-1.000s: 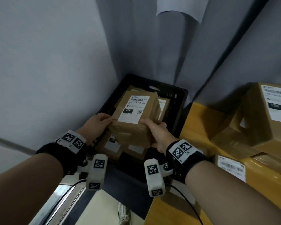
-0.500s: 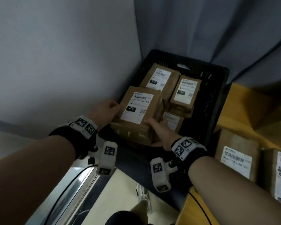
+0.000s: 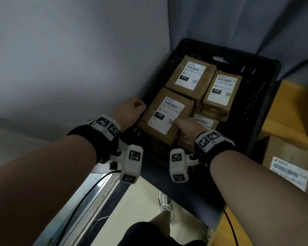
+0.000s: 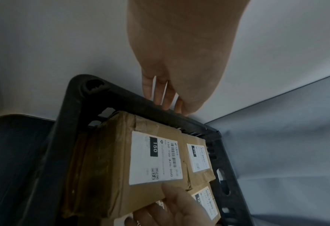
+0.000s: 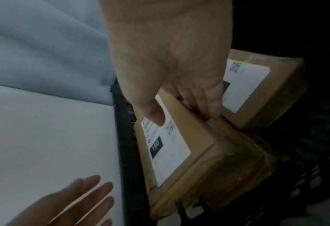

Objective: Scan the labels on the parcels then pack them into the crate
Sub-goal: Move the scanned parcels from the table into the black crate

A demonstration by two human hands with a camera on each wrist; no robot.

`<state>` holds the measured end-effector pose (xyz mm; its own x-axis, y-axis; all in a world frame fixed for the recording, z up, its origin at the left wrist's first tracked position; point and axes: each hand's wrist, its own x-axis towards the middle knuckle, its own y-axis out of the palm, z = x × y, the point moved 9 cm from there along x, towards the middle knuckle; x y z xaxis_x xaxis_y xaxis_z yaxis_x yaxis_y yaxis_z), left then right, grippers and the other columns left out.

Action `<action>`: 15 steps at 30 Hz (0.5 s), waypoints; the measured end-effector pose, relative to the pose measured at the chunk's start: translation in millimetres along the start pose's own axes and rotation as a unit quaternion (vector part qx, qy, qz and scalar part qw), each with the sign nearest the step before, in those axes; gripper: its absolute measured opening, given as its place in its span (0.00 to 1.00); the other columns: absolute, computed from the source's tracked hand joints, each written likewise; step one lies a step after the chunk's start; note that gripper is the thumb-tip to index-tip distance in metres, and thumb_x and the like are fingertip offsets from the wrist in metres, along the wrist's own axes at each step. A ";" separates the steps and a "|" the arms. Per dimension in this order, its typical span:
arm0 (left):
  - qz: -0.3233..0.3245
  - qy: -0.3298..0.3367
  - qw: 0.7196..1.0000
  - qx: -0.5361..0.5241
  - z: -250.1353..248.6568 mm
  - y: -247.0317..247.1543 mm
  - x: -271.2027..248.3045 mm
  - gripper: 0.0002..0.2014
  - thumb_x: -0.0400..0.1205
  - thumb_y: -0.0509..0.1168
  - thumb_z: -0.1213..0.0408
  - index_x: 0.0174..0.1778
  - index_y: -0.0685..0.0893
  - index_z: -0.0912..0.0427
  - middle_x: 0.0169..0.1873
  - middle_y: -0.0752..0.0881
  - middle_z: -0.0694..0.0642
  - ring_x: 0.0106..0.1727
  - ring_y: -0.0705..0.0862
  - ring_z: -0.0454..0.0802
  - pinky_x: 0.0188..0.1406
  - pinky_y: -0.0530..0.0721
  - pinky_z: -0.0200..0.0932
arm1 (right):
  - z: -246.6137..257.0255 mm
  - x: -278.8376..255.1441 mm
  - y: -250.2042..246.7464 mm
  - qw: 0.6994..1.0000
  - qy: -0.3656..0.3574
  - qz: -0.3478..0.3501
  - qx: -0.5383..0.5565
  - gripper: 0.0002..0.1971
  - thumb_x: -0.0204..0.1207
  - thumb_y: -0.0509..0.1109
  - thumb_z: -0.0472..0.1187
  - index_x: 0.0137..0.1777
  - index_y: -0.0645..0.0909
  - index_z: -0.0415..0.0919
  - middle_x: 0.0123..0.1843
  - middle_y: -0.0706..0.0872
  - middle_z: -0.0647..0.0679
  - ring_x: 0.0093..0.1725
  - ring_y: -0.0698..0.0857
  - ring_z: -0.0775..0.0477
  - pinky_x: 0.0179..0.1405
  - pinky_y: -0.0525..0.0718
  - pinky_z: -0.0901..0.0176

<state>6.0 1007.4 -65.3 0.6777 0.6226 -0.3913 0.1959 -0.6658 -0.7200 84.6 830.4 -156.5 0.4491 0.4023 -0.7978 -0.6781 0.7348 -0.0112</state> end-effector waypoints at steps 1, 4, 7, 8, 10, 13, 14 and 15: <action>-0.001 -0.006 1.000 -0.001 2.9 -1.8 0.2 0.12 0.86 0.60 0.60 0.60 0.81 0.63 0.57 0.85 0.61 0.58 0.82 0.56 0.56 0.76 0.43 | -0.8 -0.4 0.8 1.000 0.003 0.009 -0.021 0.20 0.82 0.65 0.37 0.74 0.73 0.35 0.65 0.82 0.41 0.58 0.81 0.41 0.49 0.78 0.55; 0.004 -0.017 1.000 0.005 10.9 -2.4 -0.4 0.13 0.86 0.60 0.59 0.61 0.81 0.62 0.56 0.84 0.61 0.57 0.82 0.56 0.57 0.76 0.44 | 0.1 -2.5 0.2 0.998 -0.011 0.028 -0.052 0.23 0.82 0.66 0.39 0.76 0.71 0.37 0.72 0.79 0.42 0.66 0.79 0.41 0.53 0.77 0.57; 0.007 -0.026 0.999 -0.023 10.0 0.9 -5.6 0.10 0.86 0.61 0.59 0.58 0.80 0.59 0.56 0.85 0.63 0.57 0.83 0.61 0.57 0.79 0.48 | 3.6 -6.7 -6.8 0.999 -0.016 0.014 -0.032 0.18 0.81 0.68 0.42 0.69 0.78 0.37 0.64 0.83 0.44 0.59 0.82 0.44 0.50 0.81 0.56; 0.004 -0.025 0.999 -0.041 5.3 2.0 -7.9 0.07 0.86 0.61 0.59 0.55 0.80 0.57 0.57 0.85 0.65 0.54 0.82 0.61 0.56 0.79 0.49 | 6.8 -9.0 -12.1 0.999 -0.023 0.003 -0.023 0.14 0.80 0.68 0.41 0.62 0.81 0.36 0.60 0.84 0.42 0.55 0.83 0.44 0.51 0.83 0.55; 0.004 -0.025 0.997 -0.078 -8.3 4.8 -14.5 0.05 0.86 0.61 0.60 0.54 0.79 0.56 0.58 0.84 0.65 0.52 0.81 0.55 0.55 0.79 0.48 | 14.4 -19.5 -27.6 0.999 -0.046 -0.022 -0.008 0.06 0.81 0.67 0.39 0.51 0.82 0.36 0.53 0.85 0.40 0.46 0.83 0.46 0.46 0.82 0.56; 0.012 -0.016 0.994 -0.104 -36.1 10.1 -21.9 0.10 0.85 0.62 0.58 0.58 0.80 0.58 0.57 0.85 0.61 0.56 0.83 0.55 0.63 0.82 0.53 | 26.6 -44.2 -58.0 0.995 -0.085 -0.044 0.002 0.06 0.82 0.66 0.39 0.50 0.81 0.37 0.45 0.86 0.41 0.43 0.84 0.46 0.46 0.84 0.55; 0.021 -0.012 0.993 -0.113 -47.5 14.3 -24.6 0.12 0.84 0.62 0.56 0.59 0.80 0.59 0.55 0.86 0.60 0.56 0.84 0.56 0.63 0.83 0.54 | 30.1 -54.8 -71.4 0.994 -0.099 -0.053 0.012 0.05 0.82 0.65 0.39 0.49 0.81 0.38 0.43 0.86 0.42 0.42 0.85 0.46 0.47 0.85 0.56; 0.029 -0.006 0.992 -0.121 -60.3 19.7 -28.6 0.13 0.84 0.62 0.56 0.59 0.81 0.59 0.53 0.86 0.59 0.53 0.85 0.55 0.60 0.84 0.53 | 32.2 -66.6 -86.7 0.991 -0.113 -0.064 0.026 0.05 0.83 0.65 0.38 0.49 0.81 0.38 0.41 0.86 0.42 0.40 0.85 0.47 0.45 0.85 0.57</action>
<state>33.1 951.7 -33.7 0.6843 0.5841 -0.4365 0.3219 -0.7791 -0.5380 132.2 757.5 -83.0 0.6529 0.4119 -0.6357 -0.5788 0.8126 -0.0679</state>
